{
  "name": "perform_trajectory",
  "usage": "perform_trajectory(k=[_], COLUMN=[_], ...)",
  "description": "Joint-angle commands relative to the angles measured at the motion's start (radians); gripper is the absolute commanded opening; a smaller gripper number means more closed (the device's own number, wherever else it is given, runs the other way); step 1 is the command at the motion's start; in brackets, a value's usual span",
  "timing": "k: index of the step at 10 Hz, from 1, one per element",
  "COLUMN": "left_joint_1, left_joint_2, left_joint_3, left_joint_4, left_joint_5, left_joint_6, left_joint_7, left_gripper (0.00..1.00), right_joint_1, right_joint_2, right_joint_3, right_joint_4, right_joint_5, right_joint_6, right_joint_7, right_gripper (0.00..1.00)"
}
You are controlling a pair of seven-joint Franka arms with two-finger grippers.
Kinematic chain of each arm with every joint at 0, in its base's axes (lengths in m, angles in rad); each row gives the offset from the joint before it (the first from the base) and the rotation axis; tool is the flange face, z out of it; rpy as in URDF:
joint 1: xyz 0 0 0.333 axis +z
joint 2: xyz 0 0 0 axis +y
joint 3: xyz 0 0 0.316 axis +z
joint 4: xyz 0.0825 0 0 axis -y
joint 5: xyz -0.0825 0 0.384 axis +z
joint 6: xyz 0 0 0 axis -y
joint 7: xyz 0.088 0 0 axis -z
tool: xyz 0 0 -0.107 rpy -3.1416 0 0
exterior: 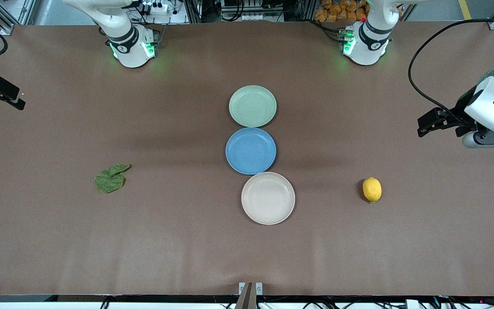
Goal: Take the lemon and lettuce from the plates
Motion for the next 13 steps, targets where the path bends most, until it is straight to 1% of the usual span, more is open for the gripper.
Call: perform_trajectory(k=[1,13], left_joint_1=[0.008,0.006], left_joint_2=[-0.002,0.003], left_joint_3=[0.000,-0.001], left_joint_4=[0.003,0.003], left_joint_5=[-0.020,-0.021], left_joint_6=[-0.012,-0.010], left_joint_7=[0.022,0.017], left_gripper=[1.00,1.00], right_joint_1=[0.003,0.011], right_joint_2=[0.007,0.007], right_joint_3=[0.001,0.000], right_joint_4=[0.023,0.023], right_joint_5=[-0.011,-0.021], right_joint_6=[-0.021,-0.015], right_joint_7=[-0.010,-0.022], right_gripper=[1.00,1.00])
